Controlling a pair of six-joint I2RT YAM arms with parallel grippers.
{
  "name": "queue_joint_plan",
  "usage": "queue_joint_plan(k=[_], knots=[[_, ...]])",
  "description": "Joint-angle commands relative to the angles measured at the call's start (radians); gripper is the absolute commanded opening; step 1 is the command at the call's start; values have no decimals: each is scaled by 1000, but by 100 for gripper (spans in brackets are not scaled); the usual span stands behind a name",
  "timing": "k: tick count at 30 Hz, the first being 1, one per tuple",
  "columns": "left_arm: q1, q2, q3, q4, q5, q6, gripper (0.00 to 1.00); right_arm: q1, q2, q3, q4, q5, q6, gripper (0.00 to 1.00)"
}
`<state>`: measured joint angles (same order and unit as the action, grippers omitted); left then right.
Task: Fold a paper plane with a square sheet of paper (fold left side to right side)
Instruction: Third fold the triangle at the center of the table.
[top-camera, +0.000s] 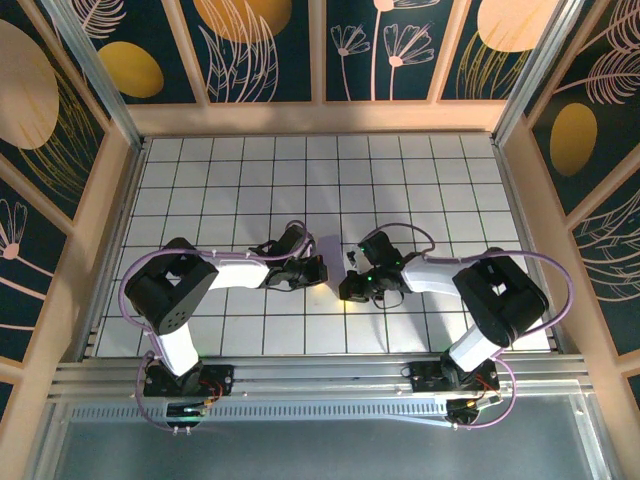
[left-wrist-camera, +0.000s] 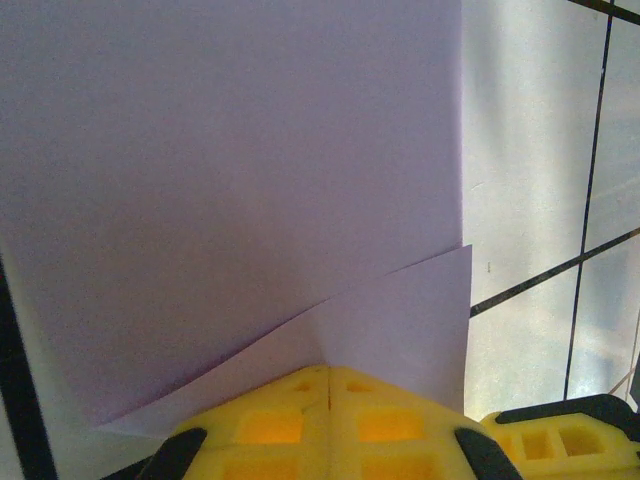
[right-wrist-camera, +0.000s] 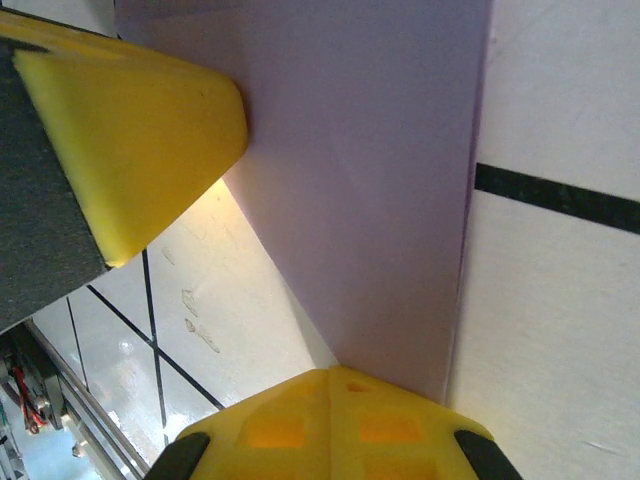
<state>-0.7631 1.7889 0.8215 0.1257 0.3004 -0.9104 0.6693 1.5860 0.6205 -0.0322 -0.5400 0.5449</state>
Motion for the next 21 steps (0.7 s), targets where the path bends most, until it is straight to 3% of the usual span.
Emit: queue_joint_plan(k=[1, 13, 21], knots=[[2, 36, 3, -78, -50, 13, 0, 2, -12, -54, -26, 18, 35, 0], [2, 41, 18, -95, -58, 27, 0, -31, -172, -194, -72, 18, 73, 0], [2, 40, 21, -90, -50, 34, 0, -42, -259, -79, -148, 6, 46, 0]])
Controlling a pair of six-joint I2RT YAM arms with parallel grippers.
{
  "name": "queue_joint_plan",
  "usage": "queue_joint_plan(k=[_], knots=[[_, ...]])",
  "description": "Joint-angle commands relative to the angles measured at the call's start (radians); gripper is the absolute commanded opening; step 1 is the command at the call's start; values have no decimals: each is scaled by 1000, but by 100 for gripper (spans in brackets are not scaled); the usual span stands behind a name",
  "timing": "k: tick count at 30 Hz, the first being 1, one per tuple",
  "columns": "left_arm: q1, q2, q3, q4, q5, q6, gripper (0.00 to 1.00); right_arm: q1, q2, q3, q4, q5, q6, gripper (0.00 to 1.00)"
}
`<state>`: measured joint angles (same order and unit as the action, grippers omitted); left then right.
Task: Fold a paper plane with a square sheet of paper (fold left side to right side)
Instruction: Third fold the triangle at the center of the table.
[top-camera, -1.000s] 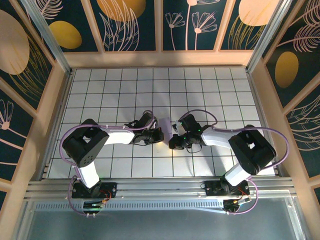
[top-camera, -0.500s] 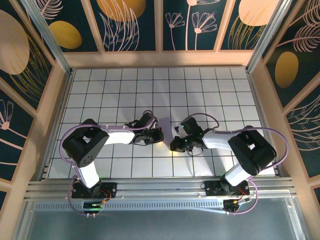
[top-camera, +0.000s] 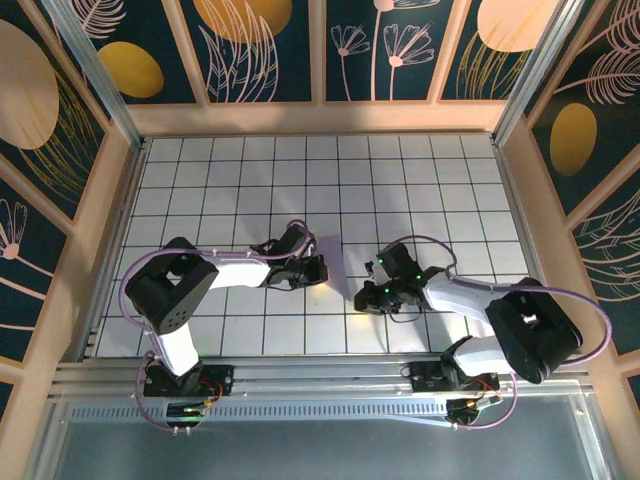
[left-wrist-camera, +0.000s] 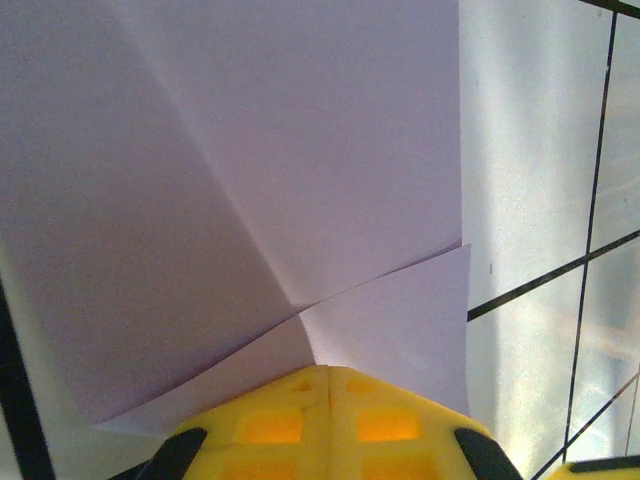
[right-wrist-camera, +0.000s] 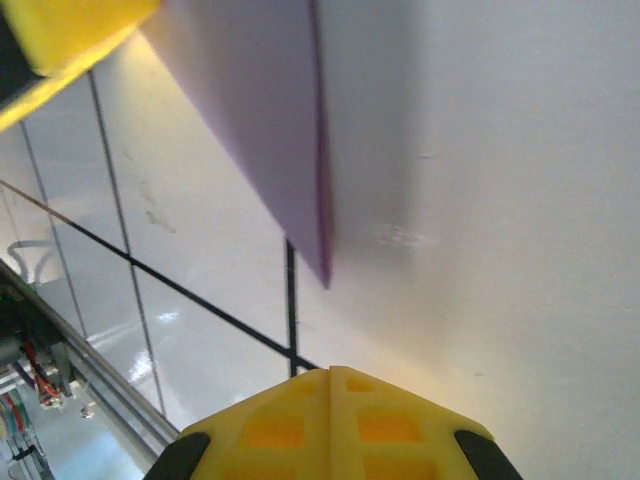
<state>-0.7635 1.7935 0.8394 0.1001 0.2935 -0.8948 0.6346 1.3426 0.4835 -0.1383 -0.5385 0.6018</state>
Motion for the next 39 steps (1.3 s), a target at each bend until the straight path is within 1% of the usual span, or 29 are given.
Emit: queue_joint_plan(k=[1, 10, 16, 21, 29, 36, 39], knots=[[3, 35, 3, -64, -44, 19, 0, -4, -5, 73, -33, 0, -12, 0], [3, 31, 1, -59, -35, 19, 0, 5, 180, 152, 63, 24, -18, 0], [3, 29, -2, -60, -40, 16, 0, 6, 231, 141, 67, 38, -21, 0], [3, 26, 1, -67, -45, 19, 0, 6, 211, 79, 35, 54, -17, 0], [3, 26, 5, -77, -52, 28, 0, 0, 130, -5, -44, 64, -25, 0], [0, 35, 3, -58, -32, 33, 0, -26, 59, 15, -101, 74, -51, 0], [-2, 27, 1, -37, -18, 31, 0, -49, 7, 43, -90, 65, -67, 0]])
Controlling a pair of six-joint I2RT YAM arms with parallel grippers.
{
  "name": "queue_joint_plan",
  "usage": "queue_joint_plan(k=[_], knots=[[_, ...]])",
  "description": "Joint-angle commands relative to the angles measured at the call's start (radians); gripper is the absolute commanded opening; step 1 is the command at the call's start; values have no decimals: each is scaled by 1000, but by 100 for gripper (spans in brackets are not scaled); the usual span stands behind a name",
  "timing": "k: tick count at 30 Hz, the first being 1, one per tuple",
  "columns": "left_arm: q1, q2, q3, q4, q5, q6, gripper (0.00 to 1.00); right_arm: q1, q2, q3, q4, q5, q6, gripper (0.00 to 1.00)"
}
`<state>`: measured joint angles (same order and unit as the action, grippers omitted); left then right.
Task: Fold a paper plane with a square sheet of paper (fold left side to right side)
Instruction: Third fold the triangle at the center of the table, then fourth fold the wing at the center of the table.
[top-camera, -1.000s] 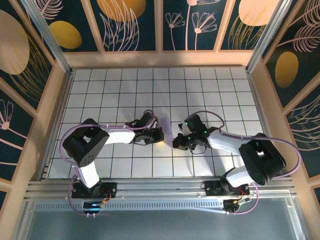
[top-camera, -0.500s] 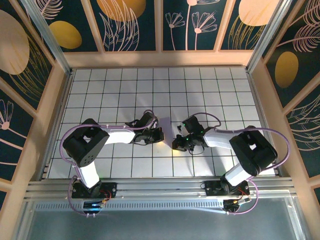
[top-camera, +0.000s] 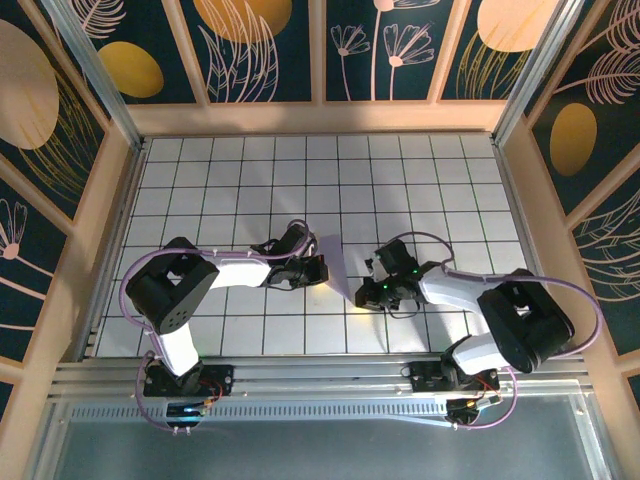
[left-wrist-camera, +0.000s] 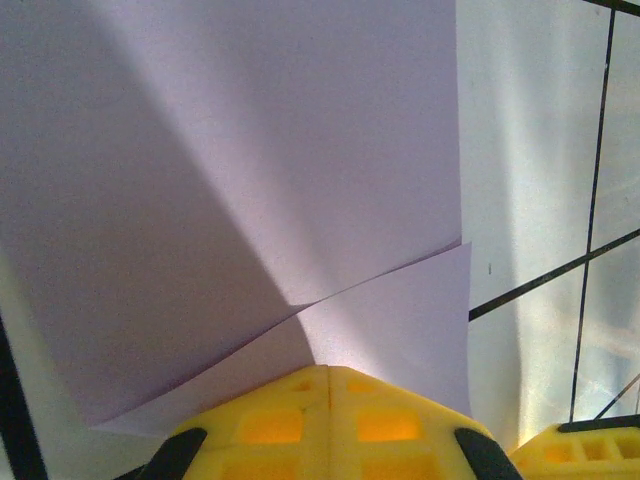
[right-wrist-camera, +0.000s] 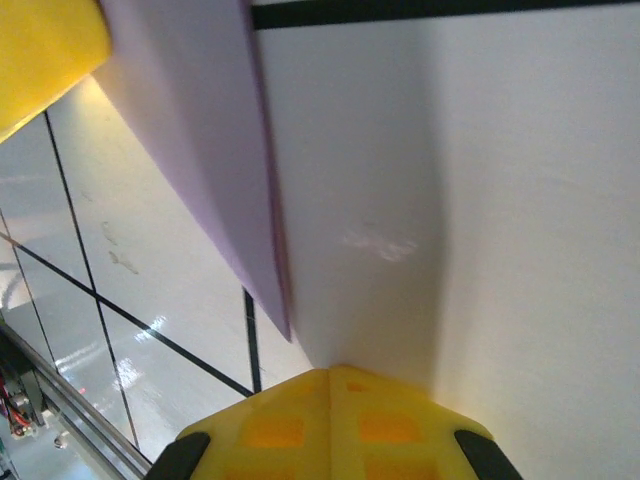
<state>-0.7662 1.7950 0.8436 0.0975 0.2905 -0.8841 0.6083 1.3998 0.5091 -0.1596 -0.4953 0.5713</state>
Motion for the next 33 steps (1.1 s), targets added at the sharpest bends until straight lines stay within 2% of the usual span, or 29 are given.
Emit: queue_joint_plan(k=[1, 2, 5, 10, 14, 18, 28, 31, 33], knots=[[1, 20, -5, -25, -10, 19, 0, -33, -65, 26, -56, 17, -44, 0], [1, 11, -5, -15, -6, 17, 0, -45, -80, 35, -40, 18, -51, 0], [2, -18, 6, 5, 7, 9, 2, -56, -97, 63, 5, 33, -89, 10], [10, -106, 31, -15, -33, 13, 15, -56, -69, 98, 75, 80, -152, 26], [66, -194, -12, 2, -55, -8, 24, -55, -36, 108, 158, 110, -207, 34], [147, -268, -84, 36, -60, -35, 30, -56, 13, 106, 250, 79, -275, 42], [212, -307, -175, 104, -45, -101, 44, -56, 169, 141, 360, -45, -343, 42], [218, -286, -187, 138, -16, -123, 48, -53, 198, 150, 380, -60, -337, 39], [222, -270, -193, 160, 3, -136, 50, -53, 214, 155, 384, -66, -335, 33]])
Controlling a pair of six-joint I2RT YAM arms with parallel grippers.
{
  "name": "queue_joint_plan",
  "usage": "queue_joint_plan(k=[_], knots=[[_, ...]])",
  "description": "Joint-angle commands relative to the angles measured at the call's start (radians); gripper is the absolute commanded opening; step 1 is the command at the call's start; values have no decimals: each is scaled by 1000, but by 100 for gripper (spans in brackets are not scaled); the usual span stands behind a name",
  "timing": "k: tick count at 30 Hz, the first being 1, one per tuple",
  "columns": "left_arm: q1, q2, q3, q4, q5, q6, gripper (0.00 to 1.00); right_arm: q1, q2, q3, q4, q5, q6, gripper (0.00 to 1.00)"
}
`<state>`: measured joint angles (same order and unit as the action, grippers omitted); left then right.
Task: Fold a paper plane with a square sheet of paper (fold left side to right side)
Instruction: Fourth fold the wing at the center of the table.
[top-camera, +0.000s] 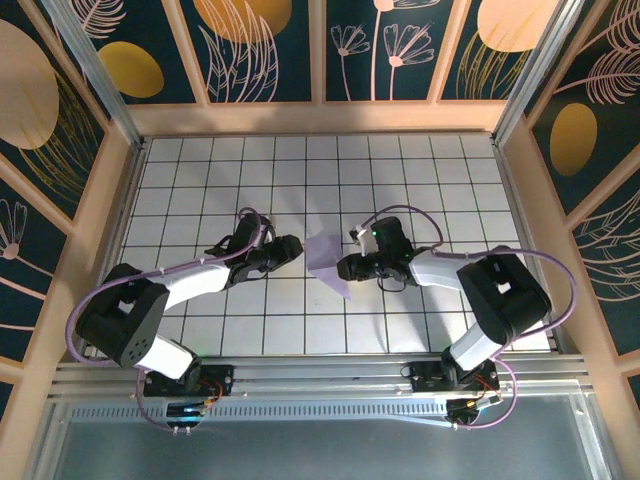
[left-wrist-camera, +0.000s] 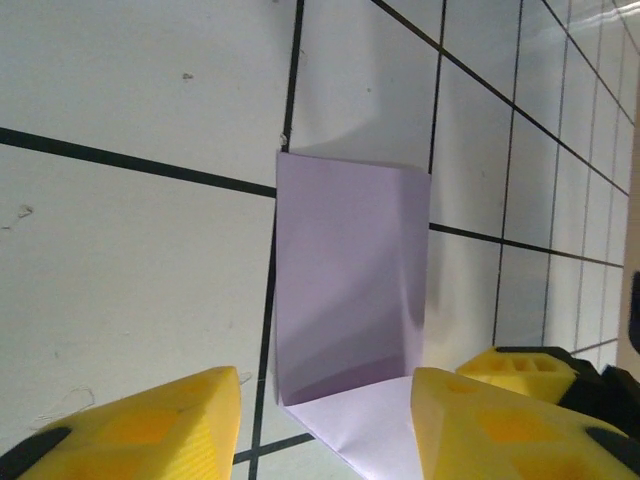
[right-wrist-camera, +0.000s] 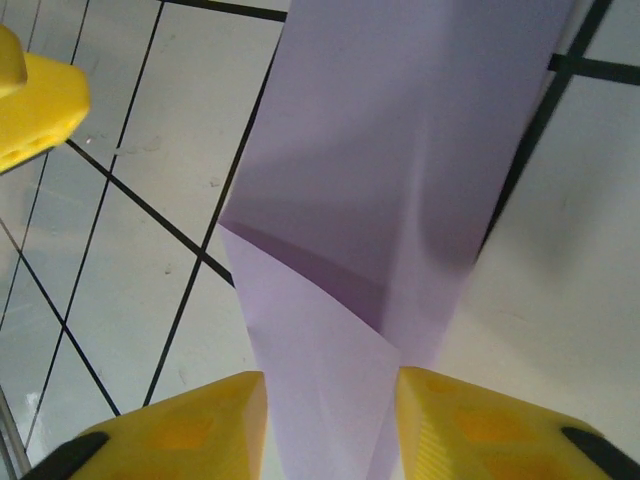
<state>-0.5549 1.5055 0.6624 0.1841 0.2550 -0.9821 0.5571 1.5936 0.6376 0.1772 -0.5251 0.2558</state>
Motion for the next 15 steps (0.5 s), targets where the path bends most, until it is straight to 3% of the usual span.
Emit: queue_joint_plan(k=[1, 7, 15], knots=[[12, 26, -16, 86, 46, -45, 50, -2, 23, 30, 44, -38, -19, 28], [31, 65, -41, 179, 106, -89, 55, -3, -20, 30, 18, -21, -19, 0], [35, 171, -19, 290, 220, -118, 55, -5, -105, -11, 53, -39, 11, 0]])
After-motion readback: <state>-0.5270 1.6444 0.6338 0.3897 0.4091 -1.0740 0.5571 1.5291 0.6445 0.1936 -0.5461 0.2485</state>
